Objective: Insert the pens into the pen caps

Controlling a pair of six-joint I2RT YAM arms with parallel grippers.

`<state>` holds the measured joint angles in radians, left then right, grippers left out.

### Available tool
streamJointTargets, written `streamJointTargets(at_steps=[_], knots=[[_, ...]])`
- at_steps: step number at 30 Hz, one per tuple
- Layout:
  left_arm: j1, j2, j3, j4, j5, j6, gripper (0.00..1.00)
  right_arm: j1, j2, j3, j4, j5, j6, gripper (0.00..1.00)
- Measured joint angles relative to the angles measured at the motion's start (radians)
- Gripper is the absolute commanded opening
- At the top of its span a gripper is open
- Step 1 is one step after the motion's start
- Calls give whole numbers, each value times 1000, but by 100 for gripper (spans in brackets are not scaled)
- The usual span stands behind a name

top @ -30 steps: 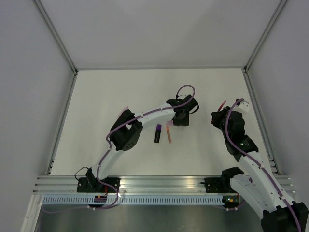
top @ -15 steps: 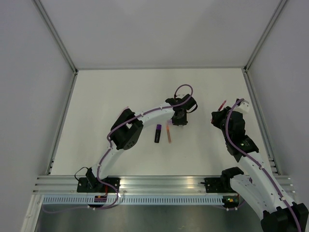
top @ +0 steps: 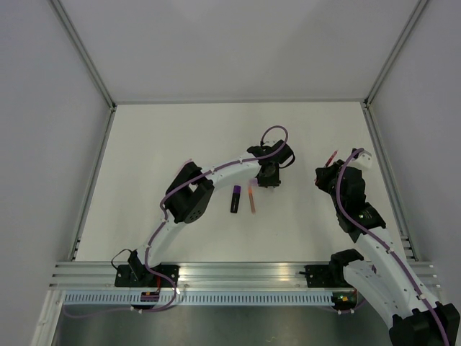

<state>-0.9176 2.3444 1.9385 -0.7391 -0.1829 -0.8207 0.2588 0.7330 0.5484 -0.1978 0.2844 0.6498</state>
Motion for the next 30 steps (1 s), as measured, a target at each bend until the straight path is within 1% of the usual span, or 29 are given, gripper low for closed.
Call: streamJointTargets(at_steps=[16,21,25,26,28,29,30], knots=[[2,-8,-22,10,11,-27,34,0,0,0,1,-7,-2,0],[2,-14,-32,15,11,-36,30,0,-1,0,1,-11,-2,0],[2,-14,-34,15,13,-45,21,0,-1,0,1,-14,-2,0],[2,-14,-35,15,13,-47,15,0,-1,0,1,-15,-2,0],[2,-15,-36,15,13,-50,9,0,-1,0,1,-15,-2,0],[2,-16,-38,16,13,-51,3,0,-1,0,1,-16,-2,0],[2,-18,-40,18,13,-53,2,0,-1,0,1,-16,-2,0]])
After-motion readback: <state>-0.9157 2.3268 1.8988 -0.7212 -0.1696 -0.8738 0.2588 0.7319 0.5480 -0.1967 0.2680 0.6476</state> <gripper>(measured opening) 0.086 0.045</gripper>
